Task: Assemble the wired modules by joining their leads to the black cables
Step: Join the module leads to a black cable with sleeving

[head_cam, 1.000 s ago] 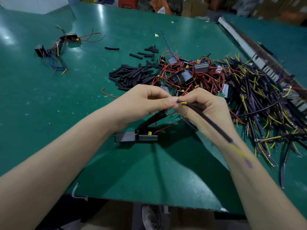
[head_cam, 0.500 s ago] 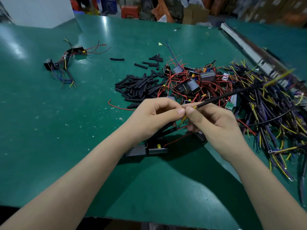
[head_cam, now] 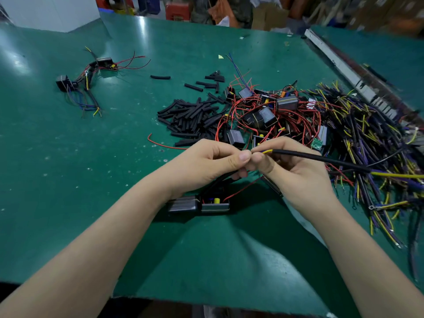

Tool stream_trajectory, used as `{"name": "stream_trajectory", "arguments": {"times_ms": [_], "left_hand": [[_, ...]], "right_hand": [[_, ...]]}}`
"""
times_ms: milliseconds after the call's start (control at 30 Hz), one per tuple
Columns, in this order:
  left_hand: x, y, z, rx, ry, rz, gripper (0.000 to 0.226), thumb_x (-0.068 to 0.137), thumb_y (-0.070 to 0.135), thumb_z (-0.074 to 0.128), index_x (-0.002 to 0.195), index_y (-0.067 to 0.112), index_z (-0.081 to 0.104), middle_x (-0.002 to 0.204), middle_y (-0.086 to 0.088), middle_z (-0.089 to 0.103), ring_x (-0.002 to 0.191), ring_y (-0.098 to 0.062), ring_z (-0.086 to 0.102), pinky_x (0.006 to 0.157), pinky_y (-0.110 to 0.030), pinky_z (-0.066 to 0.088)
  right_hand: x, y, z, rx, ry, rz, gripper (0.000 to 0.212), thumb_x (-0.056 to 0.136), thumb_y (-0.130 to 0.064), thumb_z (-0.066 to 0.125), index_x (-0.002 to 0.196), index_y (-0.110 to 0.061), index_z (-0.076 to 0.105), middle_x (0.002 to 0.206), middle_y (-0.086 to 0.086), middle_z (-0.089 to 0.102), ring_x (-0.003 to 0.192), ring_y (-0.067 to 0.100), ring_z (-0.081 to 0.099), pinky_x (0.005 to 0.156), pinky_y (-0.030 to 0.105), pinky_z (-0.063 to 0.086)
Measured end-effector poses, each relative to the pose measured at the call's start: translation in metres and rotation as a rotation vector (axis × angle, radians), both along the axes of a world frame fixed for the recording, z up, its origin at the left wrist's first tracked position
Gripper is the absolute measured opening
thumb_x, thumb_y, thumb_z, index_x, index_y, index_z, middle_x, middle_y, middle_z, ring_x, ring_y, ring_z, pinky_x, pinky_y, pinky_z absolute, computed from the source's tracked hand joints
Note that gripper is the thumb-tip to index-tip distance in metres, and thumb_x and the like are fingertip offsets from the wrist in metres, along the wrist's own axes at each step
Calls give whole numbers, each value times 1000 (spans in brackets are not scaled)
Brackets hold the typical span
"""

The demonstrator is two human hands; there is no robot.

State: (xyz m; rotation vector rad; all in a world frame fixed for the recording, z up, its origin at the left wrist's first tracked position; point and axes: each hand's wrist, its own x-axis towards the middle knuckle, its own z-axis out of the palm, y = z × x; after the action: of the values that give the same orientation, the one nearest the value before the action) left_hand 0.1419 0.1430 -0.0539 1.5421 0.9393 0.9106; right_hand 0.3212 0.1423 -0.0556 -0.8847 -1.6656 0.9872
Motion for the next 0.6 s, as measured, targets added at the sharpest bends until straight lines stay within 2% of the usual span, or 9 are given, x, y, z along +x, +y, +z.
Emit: {"name": "stream_trajectory", "arguments": {"times_ms": [100,200,300,367,467,600], "left_hand": [[-2,-1,0,41,36,2,20,81,33,60,86,17,72,72,9,68,70,-5,58,72,-16,47],[-3,-2,-1,68,84,38,22,81,34,61,86,16,72,73,8,67,71,-8,55,71,-24,44],[-3,-2,-1,101,114,24,20,85,29,60,87,13,72,72,9,64,71,-6,54,69,-17,44],[-4,-2,0,110,105,23,15,87,27,60,85,17,72,71,11,63,68,-3,53,68,-14,43],[-3,-2,1,111,70,55,16,81,32,60,84,22,73,73,7,64,70,-4,53,70,-15,44],[-3,-4,1,99,59,53,12,88,19,61,84,17,73,73,5,64,68,-4,53,67,-14,45]], "right_hand": [[1,0,0,-39,35,-8,5,78,-28,70,81,-25,68,73,-8,69,70,6,64,66,19,48],[3,2,-1,-76,32,5,2,77,-27,72,77,-27,70,74,-4,69,73,13,62,69,23,48],[4,3,1,-124,53,32,3,76,-25,73,78,-24,72,74,0,71,71,12,63,65,20,49],[6,2,4,-122,42,48,4,77,-25,72,81,-24,73,72,-3,72,68,6,65,64,15,48],[9,1,8,-133,48,69,10,80,-30,69,87,-24,73,65,-10,67,61,-1,58,57,8,42],[9,3,7,-114,11,59,7,86,-25,66,88,-21,72,62,-10,63,59,1,55,57,8,40]]}}
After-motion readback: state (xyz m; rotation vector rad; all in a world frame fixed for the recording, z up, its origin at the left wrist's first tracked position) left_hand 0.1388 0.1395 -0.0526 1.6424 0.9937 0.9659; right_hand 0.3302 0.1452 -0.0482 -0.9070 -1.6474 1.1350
